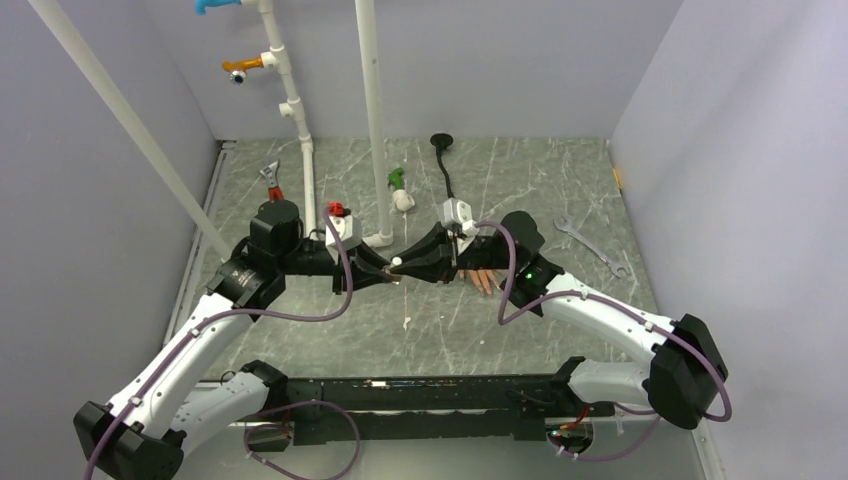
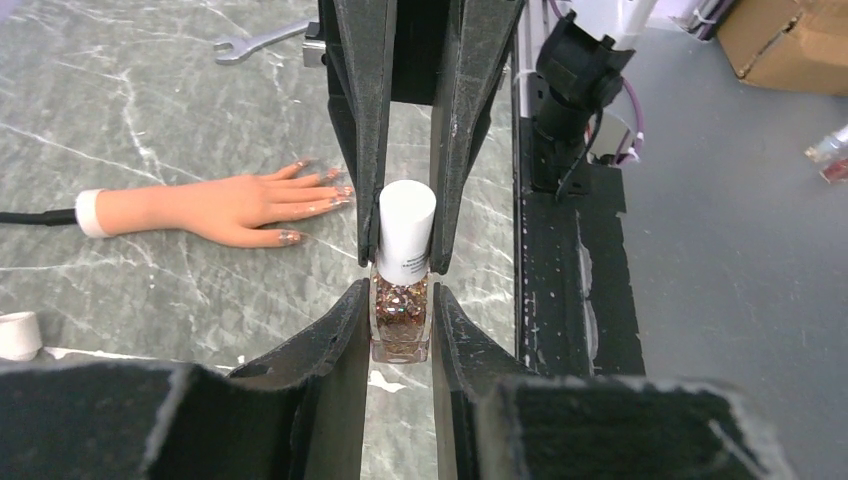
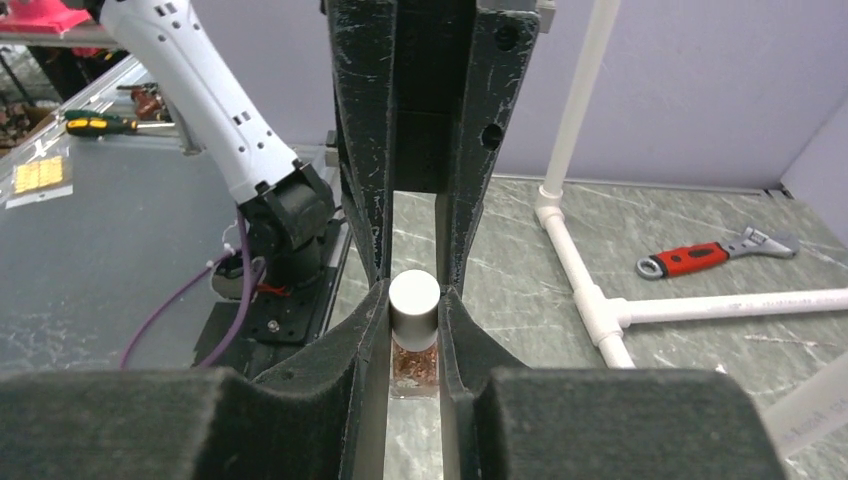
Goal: Paint the nails
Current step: Unscrew the nail polish bottle.
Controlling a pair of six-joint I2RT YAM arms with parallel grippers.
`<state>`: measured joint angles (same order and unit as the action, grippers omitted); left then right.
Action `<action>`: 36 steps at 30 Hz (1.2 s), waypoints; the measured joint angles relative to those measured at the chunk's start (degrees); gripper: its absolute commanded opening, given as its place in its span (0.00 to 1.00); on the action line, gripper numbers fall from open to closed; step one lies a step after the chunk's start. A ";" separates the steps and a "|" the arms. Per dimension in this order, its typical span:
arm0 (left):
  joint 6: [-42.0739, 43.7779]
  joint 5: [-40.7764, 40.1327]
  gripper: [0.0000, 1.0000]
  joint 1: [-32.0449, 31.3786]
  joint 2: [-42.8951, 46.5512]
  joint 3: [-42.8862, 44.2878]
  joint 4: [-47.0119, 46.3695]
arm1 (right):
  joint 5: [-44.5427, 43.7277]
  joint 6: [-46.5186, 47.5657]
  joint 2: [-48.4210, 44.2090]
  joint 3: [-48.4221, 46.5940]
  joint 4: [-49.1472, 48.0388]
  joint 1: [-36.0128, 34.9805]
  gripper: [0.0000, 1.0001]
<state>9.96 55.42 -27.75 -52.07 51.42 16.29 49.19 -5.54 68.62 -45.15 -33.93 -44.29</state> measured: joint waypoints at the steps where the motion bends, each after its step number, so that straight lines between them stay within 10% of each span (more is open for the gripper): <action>1: 0.35 0.39 0.00 0.00 -0.04 0.00 0.42 | 0.52 0.24 -0.07 0.57 -0.85 -0.04 0.00; 9: 2.32 3.54 0.00 -0.07 -0.28 0.02 1.70 | 3.34 1.66 -0.22 1.51 -2.86 -0.37 0.02; 12: 2.62 3.82 0.00 -0.07 -0.28 0.02 1.84 | 3.72 1.68 -0.15 1.51 -3.04 -0.37 0.56; 17: 2.38 1.44 0.00 -0.02 -0.28 0.04 1.92 | 2.49 0.79 -0.02 1.49 -1.68 -0.48 0.88; 36: -2.21 -14.75 0.00 0.13 1.25 0.04 -0.61 | -33.29 -15.08 -2.71 -0.52 3.98 -8.94 0.52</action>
<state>7.75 40.66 -27.62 -50.83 51.46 15.68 15.90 -20.62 65.91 -45.67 -29.95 -53.23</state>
